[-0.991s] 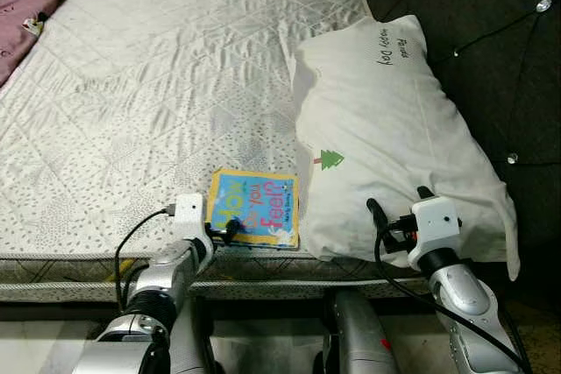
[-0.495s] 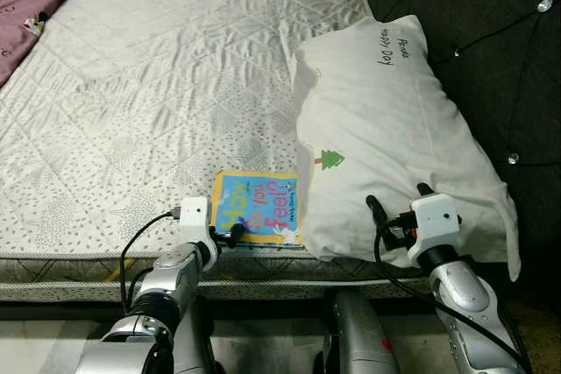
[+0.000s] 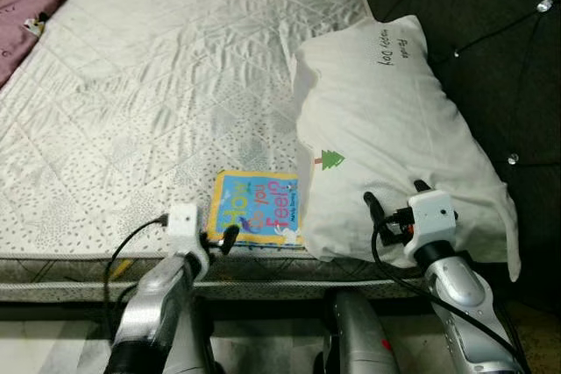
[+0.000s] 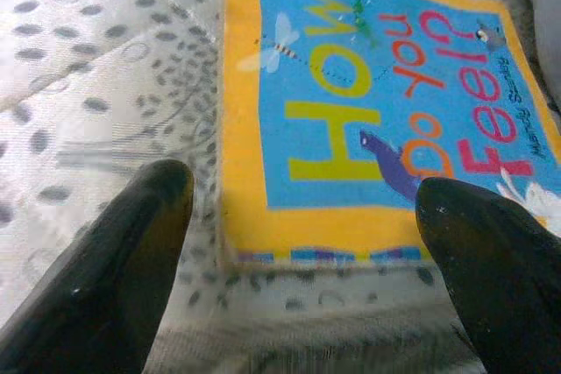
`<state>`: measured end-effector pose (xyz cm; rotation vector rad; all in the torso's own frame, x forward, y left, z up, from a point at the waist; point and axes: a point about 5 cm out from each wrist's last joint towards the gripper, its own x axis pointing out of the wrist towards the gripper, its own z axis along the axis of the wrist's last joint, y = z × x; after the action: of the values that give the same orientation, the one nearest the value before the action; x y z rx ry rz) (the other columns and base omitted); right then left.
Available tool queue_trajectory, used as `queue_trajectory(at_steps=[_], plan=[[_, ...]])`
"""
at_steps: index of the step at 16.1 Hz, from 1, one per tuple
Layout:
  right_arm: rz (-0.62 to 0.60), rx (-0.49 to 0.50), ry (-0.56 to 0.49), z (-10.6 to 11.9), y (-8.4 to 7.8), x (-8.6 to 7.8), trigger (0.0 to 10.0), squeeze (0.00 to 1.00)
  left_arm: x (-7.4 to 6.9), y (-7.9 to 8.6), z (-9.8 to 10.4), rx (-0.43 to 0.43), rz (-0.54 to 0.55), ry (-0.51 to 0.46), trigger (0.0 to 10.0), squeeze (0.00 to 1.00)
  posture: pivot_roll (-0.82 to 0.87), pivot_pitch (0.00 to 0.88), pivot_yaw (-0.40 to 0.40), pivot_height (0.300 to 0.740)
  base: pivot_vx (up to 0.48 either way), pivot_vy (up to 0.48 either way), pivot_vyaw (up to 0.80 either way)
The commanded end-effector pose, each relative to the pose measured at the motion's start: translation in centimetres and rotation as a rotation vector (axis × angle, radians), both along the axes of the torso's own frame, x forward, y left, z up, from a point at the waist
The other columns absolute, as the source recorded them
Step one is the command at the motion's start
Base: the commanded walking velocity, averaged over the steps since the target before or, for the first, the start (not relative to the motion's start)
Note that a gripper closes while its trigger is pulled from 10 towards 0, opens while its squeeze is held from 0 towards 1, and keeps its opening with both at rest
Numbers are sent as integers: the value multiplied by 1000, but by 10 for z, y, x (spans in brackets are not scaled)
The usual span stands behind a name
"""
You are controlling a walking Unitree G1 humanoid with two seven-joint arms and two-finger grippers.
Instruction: Clean up the room
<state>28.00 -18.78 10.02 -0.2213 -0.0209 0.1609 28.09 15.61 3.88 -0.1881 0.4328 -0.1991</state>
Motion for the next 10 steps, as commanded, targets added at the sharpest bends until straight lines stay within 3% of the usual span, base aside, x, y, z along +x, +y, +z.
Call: queue_trajectory(at_steps=[1,3,4,6,7,10], plan=[[3,2,15,-5,-1,-1,10000,0,-17,-3,1,-2,-12,14,10000,0,-30,118,-3,574,0,0,0],[7,8,17,-6,2,0,10000,0,-36,-6,10,-21,3,-17,10000,0,-6,108,-4,574,0,0,0],[11,18,15,-6,4,2,10000,0,-39,-9,26,-36,22,-132,10000,0,0,105,-3,574,0,0,0],[0,61,9,-4,8,6,10000,0,-39,-7,47,-5,55,-291,10000,0,18,91,2,574,0,0,0],[-36,154,15,0,11,10,10000,0,-41,-2,60,7,87,-370,10000,0,25,73,11,574,0,0,0],[-86,282,-5,9,23,17,10000,0,-35,12,71,44,142,-425,10000,0,32,42,29,574,0,0,0]])
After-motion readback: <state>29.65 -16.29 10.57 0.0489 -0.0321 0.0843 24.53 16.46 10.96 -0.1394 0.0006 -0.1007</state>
